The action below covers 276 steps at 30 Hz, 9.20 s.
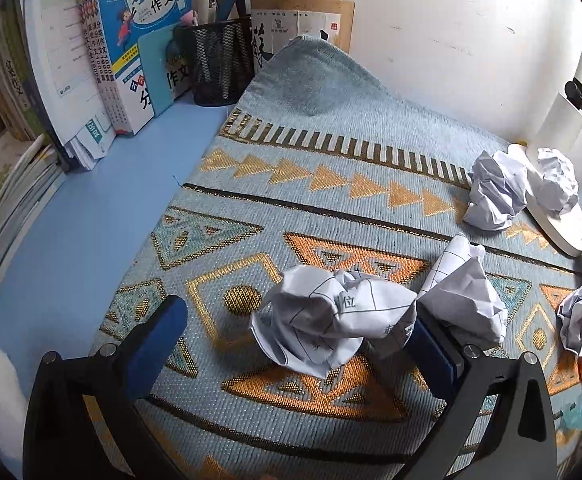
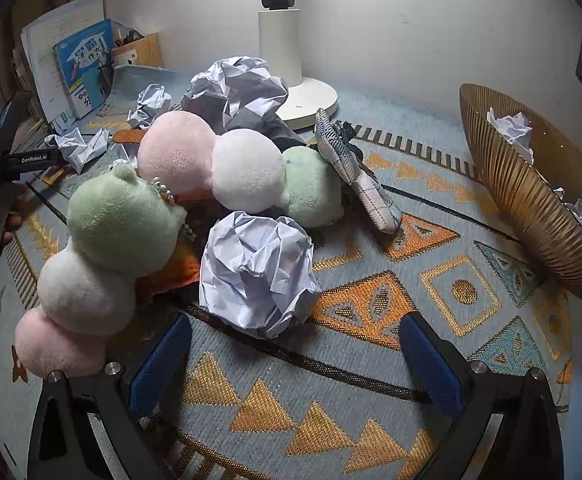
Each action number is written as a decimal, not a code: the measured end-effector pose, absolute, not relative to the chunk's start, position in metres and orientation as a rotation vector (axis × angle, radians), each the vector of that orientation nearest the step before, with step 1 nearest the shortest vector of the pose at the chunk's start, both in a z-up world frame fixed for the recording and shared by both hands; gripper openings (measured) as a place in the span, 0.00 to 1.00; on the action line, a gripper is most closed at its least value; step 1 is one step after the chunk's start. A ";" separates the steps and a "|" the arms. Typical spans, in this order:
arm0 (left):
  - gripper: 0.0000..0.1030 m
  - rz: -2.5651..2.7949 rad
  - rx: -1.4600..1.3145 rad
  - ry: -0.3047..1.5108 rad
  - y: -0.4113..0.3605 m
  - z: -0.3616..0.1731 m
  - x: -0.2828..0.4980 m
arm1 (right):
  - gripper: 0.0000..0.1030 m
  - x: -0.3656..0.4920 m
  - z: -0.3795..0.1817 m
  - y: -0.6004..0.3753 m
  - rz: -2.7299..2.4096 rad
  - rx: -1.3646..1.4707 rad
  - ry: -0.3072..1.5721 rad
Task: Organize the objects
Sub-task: 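Grasp a paper ball with the left tool while the right tool grasps another paper ball, then carry both held paper balls up and over the amber bowl, then open the left tool over the bowl while the right tool releases its paper ball, then withdraw both open tools from the bowl back over the rug, then grasp a lined paper ball with the left tool while the right tool grasps the stacked pink plush, then lift the paper ball and the stacked plush and carry both over the amber bowl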
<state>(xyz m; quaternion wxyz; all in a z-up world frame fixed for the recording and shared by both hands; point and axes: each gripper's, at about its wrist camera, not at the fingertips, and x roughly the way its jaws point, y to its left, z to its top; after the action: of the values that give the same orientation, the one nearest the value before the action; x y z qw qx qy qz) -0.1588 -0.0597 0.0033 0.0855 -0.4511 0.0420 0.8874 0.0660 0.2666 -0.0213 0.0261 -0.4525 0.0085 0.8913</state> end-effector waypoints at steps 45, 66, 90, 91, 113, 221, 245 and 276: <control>0.36 2.303 -0.273 -0.086 0.162 0.228 0.048 | 0.44 0.177 0.063 0.392 2.603 -0.263 0.534; 0.37 2.228 -0.543 -0.032 0.306 0.190 0.023 | 0.46 0.198 0.056 0.459 2.445 -0.207 0.848; 0.41 2.011 -0.836 -0.029 0.334 0.118 -0.016 | 0.66 0.185 0.059 0.431 2.489 -0.217 0.625; 0.44 1.979 -0.844 -0.030 0.337 0.114 -0.017 | 0.67 0.187 0.059 0.434 2.479 -0.211 0.641; 1.00 2.398 -0.672 -0.469 0.137 0.192 -0.050 | 1.00 0.204 0.070 0.433 2.660 -0.096 0.869; 0.41 2.429 -0.718 -0.088 0.023 0.149 -0.040 | 0.33 0.193 0.040 0.279 2.951 -0.437 1.354; 0.41 2.001 -0.670 0.092 0.294 0.204 0.017 | 0.41 0.226 0.017 0.382 2.283 -0.882 0.580; 0.41 2.004 -0.836 -0.028 0.283 0.178 -0.041 | 0.43 0.178 -0.010 0.350 2.166 -0.910 0.647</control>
<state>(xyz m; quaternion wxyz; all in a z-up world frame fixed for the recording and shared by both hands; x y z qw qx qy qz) -0.0410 0.2831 0.1780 0.4661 -0.3406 -0.0114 0.8165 0.1777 0.3497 -0.0103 0.3450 -0.3505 0.2493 0.8343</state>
